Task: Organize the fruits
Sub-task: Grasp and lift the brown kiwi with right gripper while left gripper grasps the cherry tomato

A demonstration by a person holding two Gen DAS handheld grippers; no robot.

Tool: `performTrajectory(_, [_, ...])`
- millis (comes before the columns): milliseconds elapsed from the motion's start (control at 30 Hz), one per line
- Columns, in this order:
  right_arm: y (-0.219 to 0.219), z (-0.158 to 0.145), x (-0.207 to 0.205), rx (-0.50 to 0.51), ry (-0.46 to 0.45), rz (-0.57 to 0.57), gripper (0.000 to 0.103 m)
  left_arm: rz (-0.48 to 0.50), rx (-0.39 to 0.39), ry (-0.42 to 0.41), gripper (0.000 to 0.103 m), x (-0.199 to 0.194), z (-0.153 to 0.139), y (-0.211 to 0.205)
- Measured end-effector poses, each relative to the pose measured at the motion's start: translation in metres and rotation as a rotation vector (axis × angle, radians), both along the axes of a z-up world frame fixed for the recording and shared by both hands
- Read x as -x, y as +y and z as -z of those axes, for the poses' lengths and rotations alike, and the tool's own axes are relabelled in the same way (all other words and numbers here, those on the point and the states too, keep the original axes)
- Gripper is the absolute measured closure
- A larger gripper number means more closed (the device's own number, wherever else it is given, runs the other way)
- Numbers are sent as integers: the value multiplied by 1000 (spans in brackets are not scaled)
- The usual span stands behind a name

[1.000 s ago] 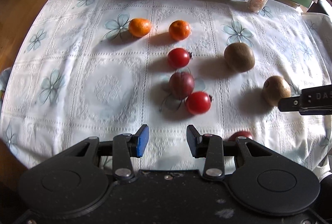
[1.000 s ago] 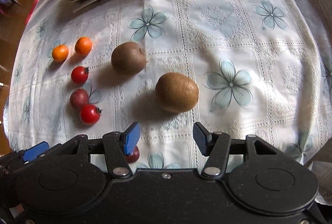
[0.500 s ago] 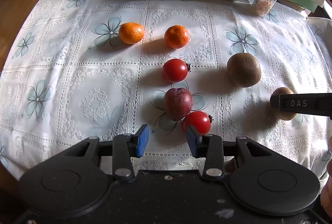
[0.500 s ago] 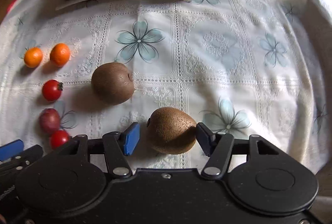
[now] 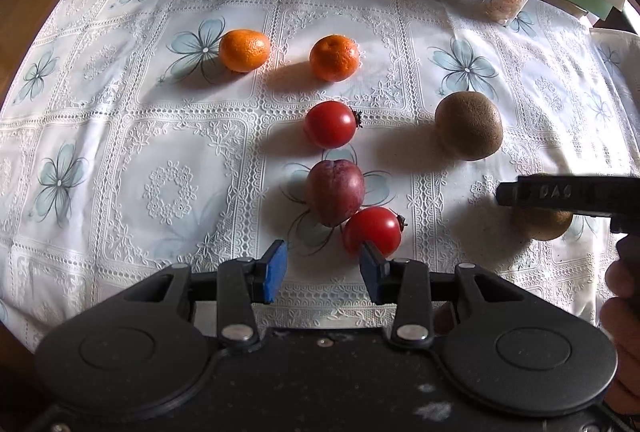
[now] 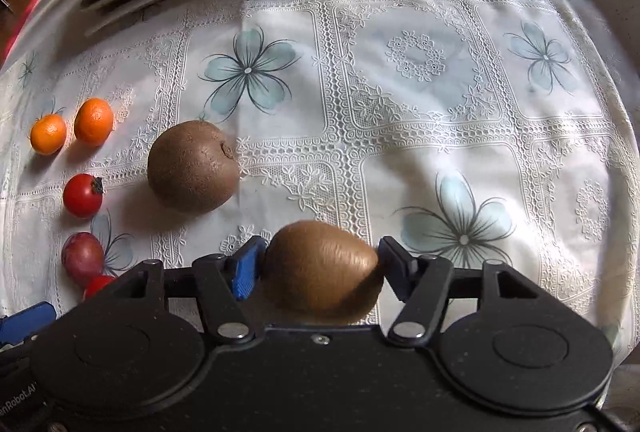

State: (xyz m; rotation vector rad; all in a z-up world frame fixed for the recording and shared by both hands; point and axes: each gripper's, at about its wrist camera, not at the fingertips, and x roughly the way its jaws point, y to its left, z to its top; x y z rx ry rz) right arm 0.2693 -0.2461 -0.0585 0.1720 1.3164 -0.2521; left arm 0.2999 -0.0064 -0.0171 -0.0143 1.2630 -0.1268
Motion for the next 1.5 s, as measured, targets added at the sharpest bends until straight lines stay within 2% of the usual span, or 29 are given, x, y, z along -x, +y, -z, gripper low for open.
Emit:
performTrajectory(100, [21, 10, -1, 43, 8, -121, 10, -9, 0, 11, 63, 0, 2, 1])
performTrajectory(167, [35, 13, 2, 137, -18, -166, 3, -13, 2, 13, 63, 0, 2, 2])
performTrajectory(233, [36, 13, 4, 140, -31, -154, 2, -16, 2, 13, 63, 0, 2, 3])
performTrajectory(333, [24, 14, 3, 64, -25, -110, 0, -19, 3, 16, 63, 0, 2, 3])
performTrajectory(400, [27, 15, 4, 78, -38, -107, 0, -20, 5, 18, 63, 0, 2, 3])
performTrajectory(667, [36, 14, 35, 122, -197, -93, 1, -13, -3, 26, 63, 1, 6, 0])
performTrajectory(833, [33, 15, 29, 113, -186, -95, 0, -15, 3, 25, 63, 0, 6, 0])
performTrajectory(1067, [29, 16, 31, 107, -179, -105, 0, -50, 70, 37, 63, -5, -1, 7])
performTrajectory(1167, [28, 14, 27, 95, -149, -102, 4, -61, 97, 35, 63, -9, -6, 8])
performTrajectory(1400, [23, 2, 28, 90, -113, -44, 39, -52, 83, 17, 63, -12, -8, 2])
performTrajectory(1500, [19, 1, 27, 65, -101, -43, 39, -51, 81, 23, 63, -13, -5, -3])
